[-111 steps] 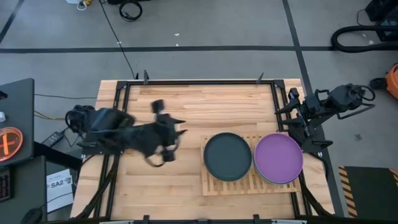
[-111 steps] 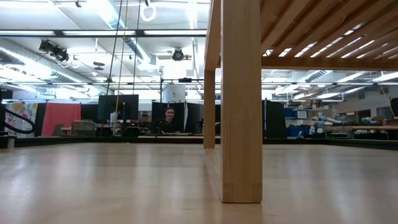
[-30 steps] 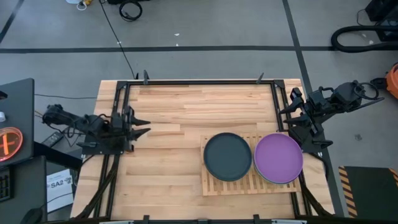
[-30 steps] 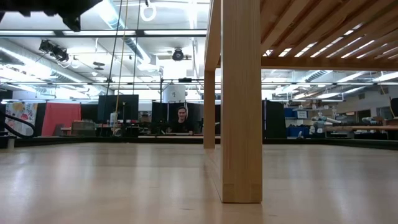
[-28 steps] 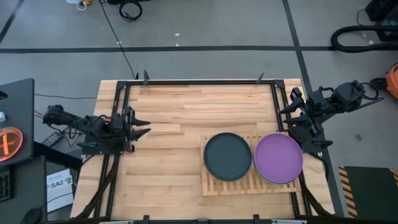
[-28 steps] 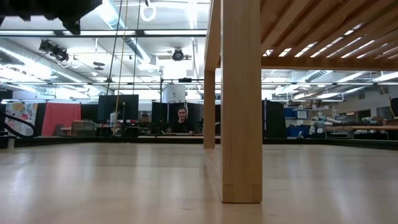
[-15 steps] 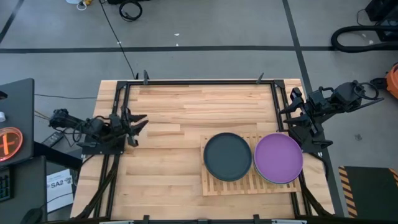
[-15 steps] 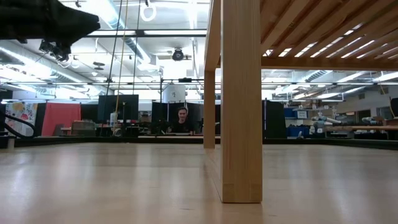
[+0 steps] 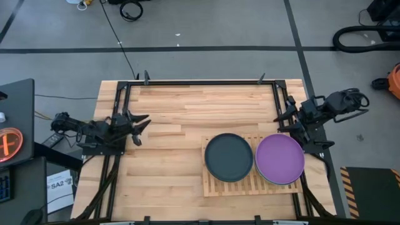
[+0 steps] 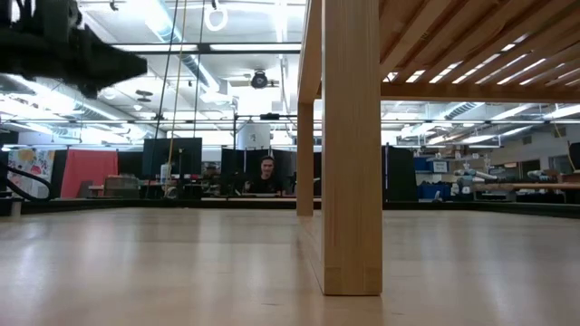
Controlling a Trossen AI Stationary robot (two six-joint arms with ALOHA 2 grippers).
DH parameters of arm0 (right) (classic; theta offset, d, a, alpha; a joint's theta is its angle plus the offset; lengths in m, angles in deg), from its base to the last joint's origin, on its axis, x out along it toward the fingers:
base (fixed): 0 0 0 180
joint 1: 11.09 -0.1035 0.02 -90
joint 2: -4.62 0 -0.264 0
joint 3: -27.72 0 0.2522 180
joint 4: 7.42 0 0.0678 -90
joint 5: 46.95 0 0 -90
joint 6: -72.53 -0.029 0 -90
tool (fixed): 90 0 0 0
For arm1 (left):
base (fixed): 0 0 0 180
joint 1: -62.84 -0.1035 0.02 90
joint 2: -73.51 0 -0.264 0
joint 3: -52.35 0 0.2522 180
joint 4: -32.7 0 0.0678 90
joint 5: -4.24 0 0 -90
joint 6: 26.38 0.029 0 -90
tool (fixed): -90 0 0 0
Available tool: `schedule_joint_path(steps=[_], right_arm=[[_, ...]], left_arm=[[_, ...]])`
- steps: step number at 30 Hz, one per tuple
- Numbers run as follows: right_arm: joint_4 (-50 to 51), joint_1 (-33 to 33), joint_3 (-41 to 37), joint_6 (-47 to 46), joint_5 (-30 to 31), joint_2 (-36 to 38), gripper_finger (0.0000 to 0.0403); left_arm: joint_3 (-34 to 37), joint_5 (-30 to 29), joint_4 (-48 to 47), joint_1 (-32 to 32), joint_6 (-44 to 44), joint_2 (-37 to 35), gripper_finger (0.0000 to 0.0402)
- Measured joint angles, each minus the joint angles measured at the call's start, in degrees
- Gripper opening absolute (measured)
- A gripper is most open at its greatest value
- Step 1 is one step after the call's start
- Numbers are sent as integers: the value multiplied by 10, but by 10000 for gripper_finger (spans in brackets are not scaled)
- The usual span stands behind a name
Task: Place and stack plates onto a shelf
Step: Return to Home Position
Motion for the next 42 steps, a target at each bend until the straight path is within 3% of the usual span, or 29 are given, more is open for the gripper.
schedule_joint_path(steps=[5,18,25,42], right_arm=[[-36,0,-48,0,0,54,171],[-230,0,-216,102,7,171,171],[-332,12,-281,190,76,173,171],[-354,134,-296,211,48,173,171]], left_arm=[[0,0,-52,-3,-67,0,125],[0,0,-53,-3,-82,0,125],[0,0,-48,-3,-82,0,125],[0,-5,-46,-3,-86,0,125]])
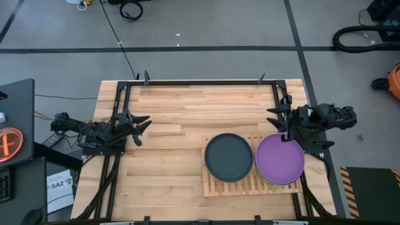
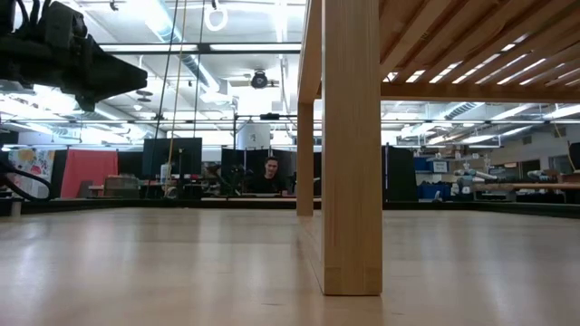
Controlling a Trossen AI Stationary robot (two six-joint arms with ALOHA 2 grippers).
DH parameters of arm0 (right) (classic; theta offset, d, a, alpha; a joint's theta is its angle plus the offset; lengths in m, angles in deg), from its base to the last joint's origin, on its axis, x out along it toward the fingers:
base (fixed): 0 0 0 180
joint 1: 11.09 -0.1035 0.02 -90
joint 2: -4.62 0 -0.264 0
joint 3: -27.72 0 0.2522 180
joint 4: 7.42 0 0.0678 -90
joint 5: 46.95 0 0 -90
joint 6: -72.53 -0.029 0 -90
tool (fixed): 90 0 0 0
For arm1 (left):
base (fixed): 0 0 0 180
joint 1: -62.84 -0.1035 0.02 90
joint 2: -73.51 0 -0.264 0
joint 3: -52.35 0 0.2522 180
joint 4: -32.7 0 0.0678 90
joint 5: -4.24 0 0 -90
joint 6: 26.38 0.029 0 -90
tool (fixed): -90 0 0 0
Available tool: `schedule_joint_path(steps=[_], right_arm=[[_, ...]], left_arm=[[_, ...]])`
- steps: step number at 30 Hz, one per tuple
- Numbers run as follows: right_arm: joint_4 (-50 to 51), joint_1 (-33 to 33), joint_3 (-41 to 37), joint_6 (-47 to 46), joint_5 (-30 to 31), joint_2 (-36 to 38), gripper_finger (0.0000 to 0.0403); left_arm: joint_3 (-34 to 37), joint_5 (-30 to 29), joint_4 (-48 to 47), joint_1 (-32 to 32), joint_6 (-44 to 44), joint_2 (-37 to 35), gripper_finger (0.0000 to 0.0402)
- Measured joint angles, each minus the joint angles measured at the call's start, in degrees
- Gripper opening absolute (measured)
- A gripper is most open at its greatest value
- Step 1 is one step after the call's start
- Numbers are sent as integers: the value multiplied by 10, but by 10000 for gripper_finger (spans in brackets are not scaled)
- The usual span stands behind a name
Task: Place and stack plates onto a shelf
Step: Return to Home Position
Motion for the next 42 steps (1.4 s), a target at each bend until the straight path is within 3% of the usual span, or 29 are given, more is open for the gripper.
schedule_joint_path(steps=[7,18,31,42], right_arm=[[-13,65,-22,-2,52,-1,171],[-22,165,-44,-31,42,-1,171],[71,234,-44,-71,46,-1,171],[93,264,-65,-131,-58,-1,171]], left_arm=[[0,0,0,0,0,0,125],[0,-1,0,0,0,0,125],[0,-2,0,0,0,0,125],[0,-1,0,0,0,0,125]])
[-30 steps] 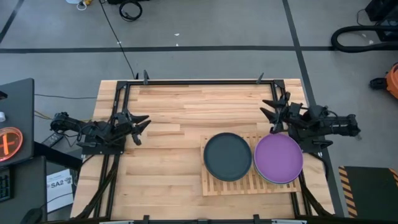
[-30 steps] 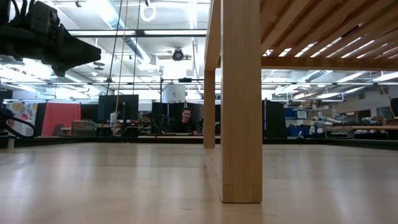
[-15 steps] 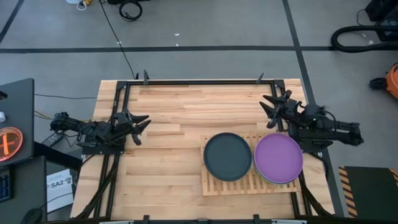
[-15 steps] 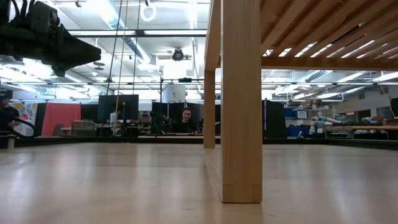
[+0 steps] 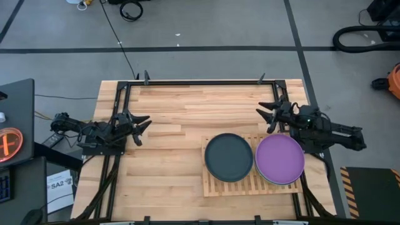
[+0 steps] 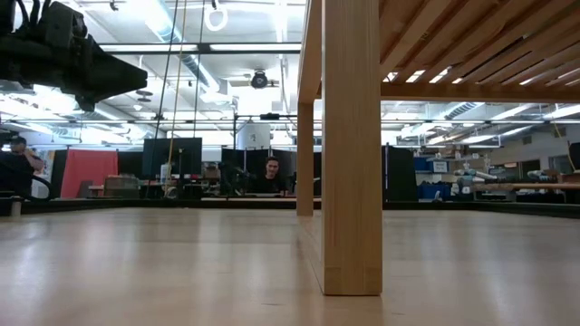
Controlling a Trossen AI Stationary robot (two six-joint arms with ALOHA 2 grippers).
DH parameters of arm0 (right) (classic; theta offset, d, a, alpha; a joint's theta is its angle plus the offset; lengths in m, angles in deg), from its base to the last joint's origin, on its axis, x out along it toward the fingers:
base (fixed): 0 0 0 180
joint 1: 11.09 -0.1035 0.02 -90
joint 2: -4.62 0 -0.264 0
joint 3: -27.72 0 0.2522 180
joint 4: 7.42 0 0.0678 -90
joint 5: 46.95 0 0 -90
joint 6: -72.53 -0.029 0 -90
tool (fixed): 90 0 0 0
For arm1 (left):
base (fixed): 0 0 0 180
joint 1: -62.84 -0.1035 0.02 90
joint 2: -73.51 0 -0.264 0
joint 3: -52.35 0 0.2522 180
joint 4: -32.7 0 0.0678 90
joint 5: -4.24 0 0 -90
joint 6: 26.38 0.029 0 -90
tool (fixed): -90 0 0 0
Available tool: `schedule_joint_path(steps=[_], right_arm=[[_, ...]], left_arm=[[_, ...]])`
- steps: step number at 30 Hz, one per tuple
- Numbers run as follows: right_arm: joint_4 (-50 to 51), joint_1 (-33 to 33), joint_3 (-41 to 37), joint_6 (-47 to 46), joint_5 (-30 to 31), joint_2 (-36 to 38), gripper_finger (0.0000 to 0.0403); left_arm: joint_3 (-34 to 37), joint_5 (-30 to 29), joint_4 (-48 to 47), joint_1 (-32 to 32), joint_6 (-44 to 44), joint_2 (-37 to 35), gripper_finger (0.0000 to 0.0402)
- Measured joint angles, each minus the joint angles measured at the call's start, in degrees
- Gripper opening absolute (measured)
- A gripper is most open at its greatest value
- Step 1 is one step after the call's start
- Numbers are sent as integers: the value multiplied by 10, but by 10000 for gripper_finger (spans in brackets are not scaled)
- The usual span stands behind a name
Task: Place and stack plates onto a shelf
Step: Return to Home Position
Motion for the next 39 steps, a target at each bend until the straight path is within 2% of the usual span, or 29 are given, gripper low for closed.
schedule_joint_path(steps=[7,13,23,30,39], right_arm=[[-69,11,-58,-4,-20,0,171],[-78,16,-81,-13,-76,0,171],[-119,16,-128,-64,-125,1,171],[-118,16,-130,-62,-152,1,171],[-115,16,-129,-68,-153,1,171]], left_arm=[[0,0,0,0,0,0,125],[0,0,0,0,0,0,125],[0,0,0,0,0,0,125],[0,1,-2,0,0,0,125],[0,7,-8,0,23,0,125]])
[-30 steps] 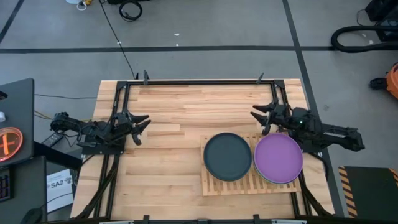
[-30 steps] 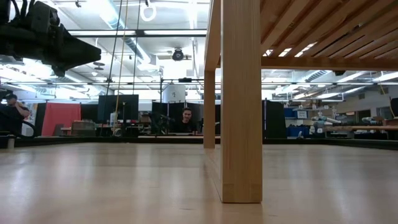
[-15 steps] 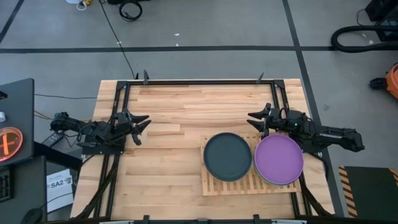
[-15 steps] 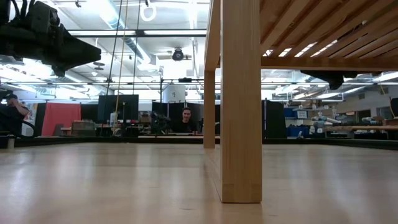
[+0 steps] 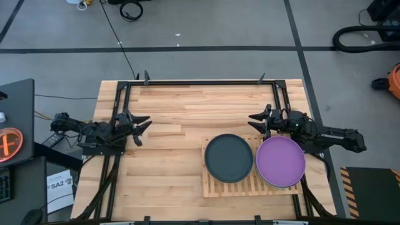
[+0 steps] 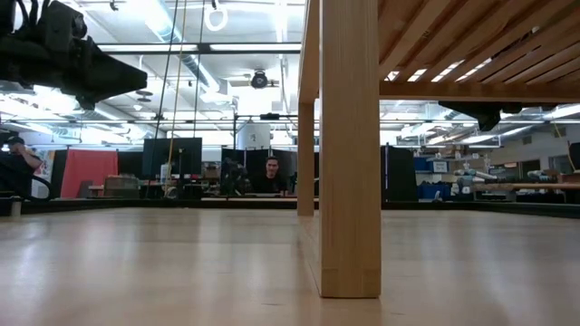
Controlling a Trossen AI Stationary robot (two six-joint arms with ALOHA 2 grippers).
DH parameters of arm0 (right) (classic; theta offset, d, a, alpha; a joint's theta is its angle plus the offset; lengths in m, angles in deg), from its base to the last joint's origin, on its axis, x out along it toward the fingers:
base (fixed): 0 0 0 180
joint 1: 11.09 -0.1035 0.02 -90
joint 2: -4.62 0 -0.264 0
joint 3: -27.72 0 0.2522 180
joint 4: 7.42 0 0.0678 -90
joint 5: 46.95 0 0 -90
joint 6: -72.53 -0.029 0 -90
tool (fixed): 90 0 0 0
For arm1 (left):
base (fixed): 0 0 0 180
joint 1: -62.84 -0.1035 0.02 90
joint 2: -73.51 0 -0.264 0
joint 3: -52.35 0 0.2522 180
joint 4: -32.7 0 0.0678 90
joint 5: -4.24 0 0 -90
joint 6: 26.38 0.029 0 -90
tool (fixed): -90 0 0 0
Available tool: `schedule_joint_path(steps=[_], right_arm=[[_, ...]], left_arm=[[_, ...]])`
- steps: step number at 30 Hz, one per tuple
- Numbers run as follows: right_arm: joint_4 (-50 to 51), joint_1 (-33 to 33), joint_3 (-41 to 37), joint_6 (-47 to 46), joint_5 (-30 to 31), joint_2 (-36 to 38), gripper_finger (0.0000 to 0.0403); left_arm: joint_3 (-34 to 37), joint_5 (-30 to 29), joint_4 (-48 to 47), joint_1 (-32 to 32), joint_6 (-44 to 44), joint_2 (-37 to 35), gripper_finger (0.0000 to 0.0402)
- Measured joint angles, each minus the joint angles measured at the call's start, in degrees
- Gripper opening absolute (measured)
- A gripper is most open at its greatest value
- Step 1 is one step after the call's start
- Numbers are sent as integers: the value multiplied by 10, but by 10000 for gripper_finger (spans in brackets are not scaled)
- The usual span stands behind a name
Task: Place and stack plates onto a shelf
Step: Return to Home Position
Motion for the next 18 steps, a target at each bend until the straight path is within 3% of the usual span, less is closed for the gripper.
schedule_joint_path(steps=[4,9,14,18], right_arm=[[-4,0,0,1,0,0,171],[-20,0,-1,6,0,-1,171],[-27,0,-1,6,0,-1,171],[-29,0,-1,5,1,-1,171]], left_arm=[[0,34,-21,0,-56,1,125],[-2,119,-41,0,-83,1,125],[1,127,-15,-9,-34,1,125],[27,125,65,-54,23,3,125]])
